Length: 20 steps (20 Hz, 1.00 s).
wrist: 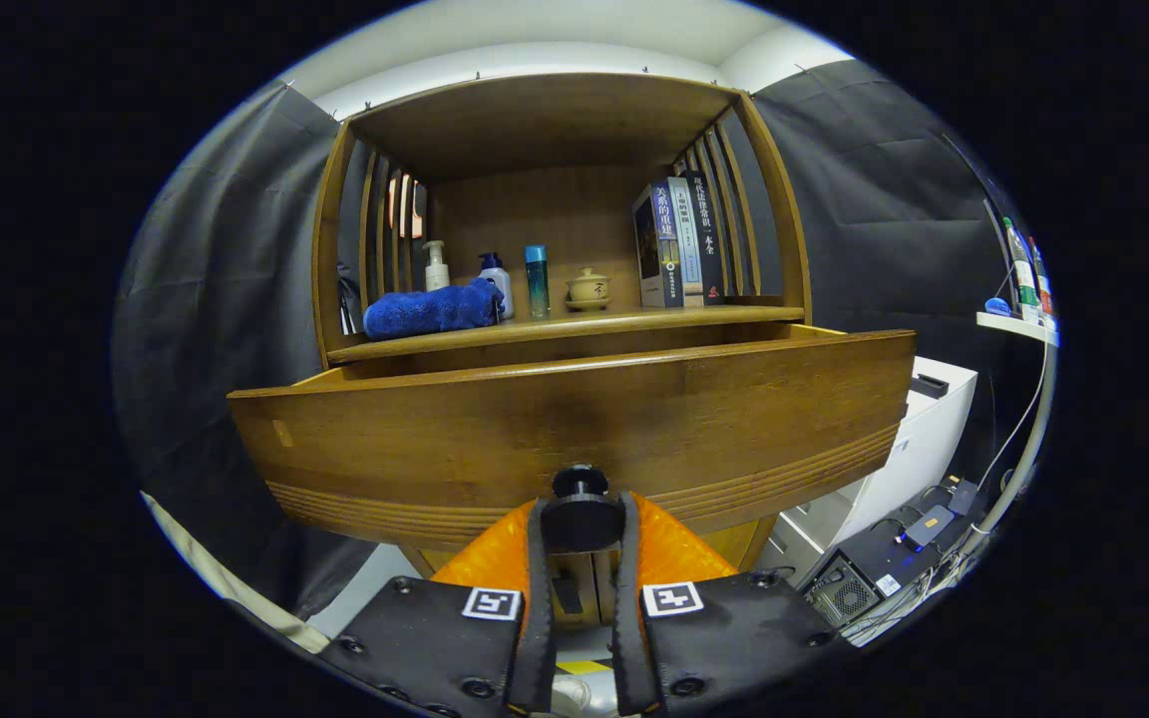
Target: Pull open the drawer, take out the items inside it, and place them on the countertop above the cabinet.
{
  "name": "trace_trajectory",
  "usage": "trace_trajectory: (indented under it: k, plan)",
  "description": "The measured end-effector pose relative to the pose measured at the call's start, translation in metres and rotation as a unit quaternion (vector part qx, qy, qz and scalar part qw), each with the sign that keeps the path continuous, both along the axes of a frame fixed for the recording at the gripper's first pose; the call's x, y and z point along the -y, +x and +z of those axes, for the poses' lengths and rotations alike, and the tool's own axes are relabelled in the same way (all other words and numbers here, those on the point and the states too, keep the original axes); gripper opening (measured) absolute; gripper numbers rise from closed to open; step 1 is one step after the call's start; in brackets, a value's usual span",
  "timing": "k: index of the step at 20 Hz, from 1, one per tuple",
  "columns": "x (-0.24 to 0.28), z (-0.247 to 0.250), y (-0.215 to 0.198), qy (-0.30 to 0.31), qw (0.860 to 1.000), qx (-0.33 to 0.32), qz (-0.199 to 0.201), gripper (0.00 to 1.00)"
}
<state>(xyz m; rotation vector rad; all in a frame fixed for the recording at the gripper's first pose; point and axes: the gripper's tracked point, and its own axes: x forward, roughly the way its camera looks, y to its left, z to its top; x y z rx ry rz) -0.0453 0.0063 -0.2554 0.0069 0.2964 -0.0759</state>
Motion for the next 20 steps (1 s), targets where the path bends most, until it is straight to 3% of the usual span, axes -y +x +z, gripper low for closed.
trace_trajectory:
  k: [20]
  plan:
    - [-0.001, -0.002, -0.036, -0.004, 1.0, -0.004, -0.001, 0.31]
